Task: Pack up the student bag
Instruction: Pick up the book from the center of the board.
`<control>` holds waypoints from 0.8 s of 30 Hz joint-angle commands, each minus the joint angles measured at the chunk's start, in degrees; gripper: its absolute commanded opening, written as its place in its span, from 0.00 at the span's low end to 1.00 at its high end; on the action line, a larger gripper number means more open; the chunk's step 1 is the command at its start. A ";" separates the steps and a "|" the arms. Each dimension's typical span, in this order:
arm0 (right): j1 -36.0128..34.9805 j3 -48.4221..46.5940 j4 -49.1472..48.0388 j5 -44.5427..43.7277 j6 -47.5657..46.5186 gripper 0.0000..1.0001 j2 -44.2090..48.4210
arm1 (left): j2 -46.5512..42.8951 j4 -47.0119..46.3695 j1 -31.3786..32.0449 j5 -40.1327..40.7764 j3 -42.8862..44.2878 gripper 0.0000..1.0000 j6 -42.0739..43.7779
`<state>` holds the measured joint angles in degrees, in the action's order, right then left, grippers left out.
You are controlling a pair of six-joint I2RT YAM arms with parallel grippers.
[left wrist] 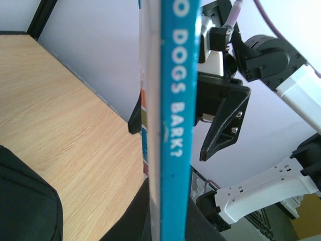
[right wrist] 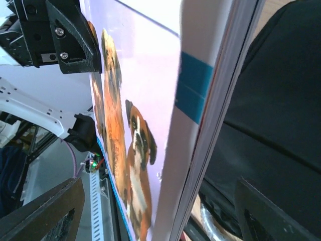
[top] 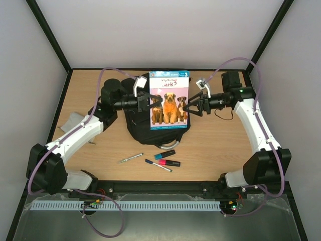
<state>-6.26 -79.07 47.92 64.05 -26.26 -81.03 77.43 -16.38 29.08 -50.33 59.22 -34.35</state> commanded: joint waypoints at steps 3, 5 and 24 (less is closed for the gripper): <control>-4.75 3.05 -11.97 0.28 12.61 0.81 -0.21 | -2.28 -12.05 -2.05 -5.91 -1.23 0.02 -5.72; -5.84 3.03 -12.89 0.40 13.78 0.80 -0.62 | -2.87 -12.18 -2.38 -5.79 -1.69 0.02 -5.74; -7.13 2.92 -19.66 6.78 25.36 0.32 3.02 | -1.76 -6.87 -5.22 -1.11 -1.92 0.02 -4.31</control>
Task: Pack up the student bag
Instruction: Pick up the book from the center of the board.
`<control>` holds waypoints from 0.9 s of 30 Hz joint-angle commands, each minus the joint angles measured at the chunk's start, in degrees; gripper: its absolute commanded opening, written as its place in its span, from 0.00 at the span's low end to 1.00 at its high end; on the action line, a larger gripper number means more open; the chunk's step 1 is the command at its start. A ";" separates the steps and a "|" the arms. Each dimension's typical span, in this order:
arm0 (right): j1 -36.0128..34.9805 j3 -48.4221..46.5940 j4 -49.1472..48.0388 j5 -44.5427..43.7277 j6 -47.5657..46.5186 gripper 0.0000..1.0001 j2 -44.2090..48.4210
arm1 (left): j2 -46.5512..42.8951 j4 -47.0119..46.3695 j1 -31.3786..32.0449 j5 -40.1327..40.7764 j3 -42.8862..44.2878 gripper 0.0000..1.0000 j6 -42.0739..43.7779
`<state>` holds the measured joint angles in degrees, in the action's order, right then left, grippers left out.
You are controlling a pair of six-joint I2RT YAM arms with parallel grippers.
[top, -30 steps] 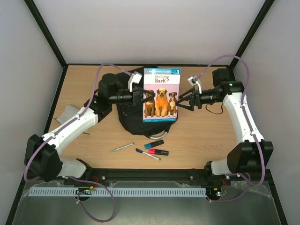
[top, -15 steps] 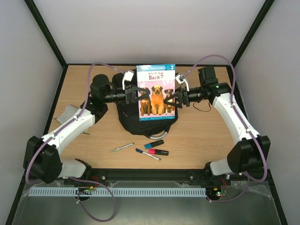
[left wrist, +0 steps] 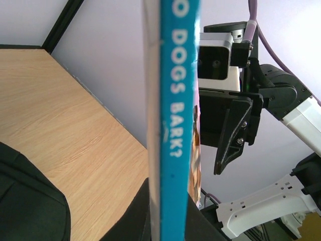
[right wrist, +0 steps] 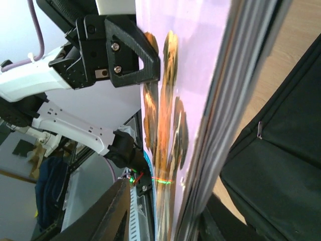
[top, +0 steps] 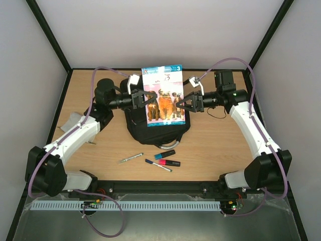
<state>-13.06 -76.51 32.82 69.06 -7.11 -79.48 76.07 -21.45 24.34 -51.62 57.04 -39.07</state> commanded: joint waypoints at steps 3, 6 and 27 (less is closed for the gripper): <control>-0.38 0.17 -7.13 -0.18 9.62 0.28 0.73 | -0.24 -1.93 -0.49 0.03 0.22 0.02 0.37; -0.33 -0.16 -9.25 -1.49 12.97 0.26 -0.59 | -0.31 -2.95 -0.43 -0.74 -0.08 0.02 -0.04; -1.34 -2.03 -8.70 1.79 13.19 0.30 -4.47 | 1.88 -2.33 0.67 -2.32 0.25 0.02 0.50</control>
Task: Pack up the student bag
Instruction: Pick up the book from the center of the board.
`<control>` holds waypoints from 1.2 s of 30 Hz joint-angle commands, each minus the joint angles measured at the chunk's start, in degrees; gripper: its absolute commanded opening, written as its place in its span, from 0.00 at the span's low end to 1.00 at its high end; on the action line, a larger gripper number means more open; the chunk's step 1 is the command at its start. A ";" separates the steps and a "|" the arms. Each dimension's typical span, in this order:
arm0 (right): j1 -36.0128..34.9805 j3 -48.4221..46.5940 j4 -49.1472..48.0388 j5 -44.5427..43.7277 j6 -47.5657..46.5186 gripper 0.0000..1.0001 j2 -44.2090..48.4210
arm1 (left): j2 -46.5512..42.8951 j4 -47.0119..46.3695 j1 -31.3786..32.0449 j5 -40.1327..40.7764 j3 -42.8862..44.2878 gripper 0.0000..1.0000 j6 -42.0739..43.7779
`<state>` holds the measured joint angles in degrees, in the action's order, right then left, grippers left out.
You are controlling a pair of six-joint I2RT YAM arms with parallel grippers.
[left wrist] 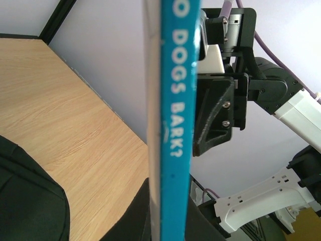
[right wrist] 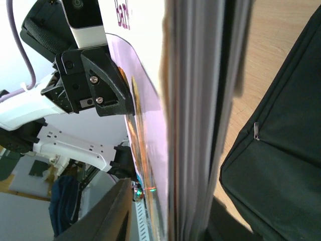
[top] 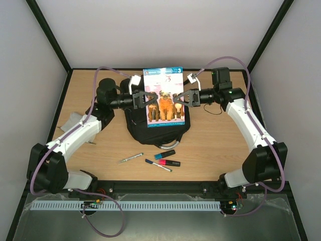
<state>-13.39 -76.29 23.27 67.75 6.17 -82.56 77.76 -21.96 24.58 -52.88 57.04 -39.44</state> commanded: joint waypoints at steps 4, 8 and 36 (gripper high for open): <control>-0.97 -1.96 0.49 3.53 0.03 0.16 -0.80 | 0.77 -0.35 0.47 -0.58 0.65 0.02 1.58; -0.99 -0.84 0.75 2.68 -0.95 0.01 1.33 | 1.85 10.58 0.62 5.73 3.44 0.38 7.61; 12.68 24.97 -3.77 -36.02 -8.72 0.01 21.28 | 19.46 51.42 31.78 74.58 13.32 0.99 46.11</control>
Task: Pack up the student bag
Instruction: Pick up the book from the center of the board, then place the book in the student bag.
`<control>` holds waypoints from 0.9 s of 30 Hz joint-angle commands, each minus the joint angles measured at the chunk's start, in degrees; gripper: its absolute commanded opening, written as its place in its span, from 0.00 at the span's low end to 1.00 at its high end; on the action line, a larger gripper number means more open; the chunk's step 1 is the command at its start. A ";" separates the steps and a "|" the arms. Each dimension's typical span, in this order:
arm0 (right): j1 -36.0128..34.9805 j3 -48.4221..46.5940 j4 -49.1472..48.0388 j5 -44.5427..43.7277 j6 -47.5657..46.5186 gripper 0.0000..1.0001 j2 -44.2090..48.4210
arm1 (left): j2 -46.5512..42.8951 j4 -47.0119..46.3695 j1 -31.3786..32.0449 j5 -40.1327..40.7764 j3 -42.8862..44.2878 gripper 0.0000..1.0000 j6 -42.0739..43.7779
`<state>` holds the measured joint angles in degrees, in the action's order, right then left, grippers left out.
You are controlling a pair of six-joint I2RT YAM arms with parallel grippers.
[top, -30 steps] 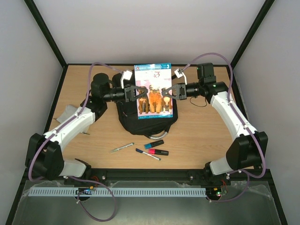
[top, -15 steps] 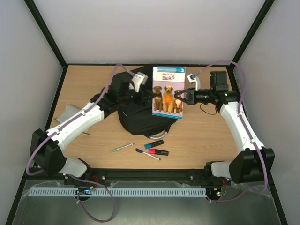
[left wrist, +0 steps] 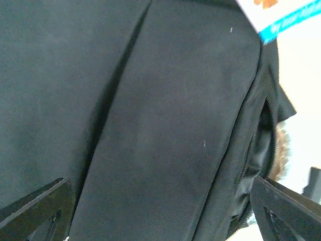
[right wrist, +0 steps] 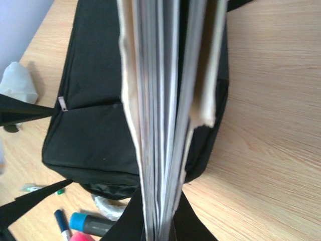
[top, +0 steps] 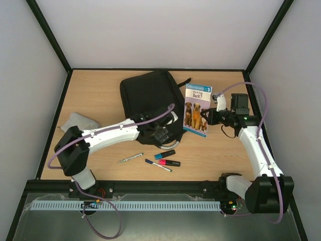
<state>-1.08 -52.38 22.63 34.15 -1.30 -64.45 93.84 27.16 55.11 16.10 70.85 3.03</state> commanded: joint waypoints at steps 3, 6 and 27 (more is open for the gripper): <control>0.60 2.17 -3.29 -2.06 -1.43 0.01 4.80 | 7.17 3.43 1.65 5.78 0.81 0.99 4.82; 0.73 2.60 -3.38 -1.64 -1.54 0.01 5.59 | 10.26 4.74 1.80 5.30 2.05 0.99 5.63; 0.91 -5.40 3.61 -0.57 -3.20 0.01 7.20 | 8.03 3.11 -1.33 12.58 6.09 0.02 2.17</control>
<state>-0.38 -50.68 21.82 31.29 -2.68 -59.18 105.78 29.80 55.42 26.00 73.89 6.70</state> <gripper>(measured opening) 0.041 0.075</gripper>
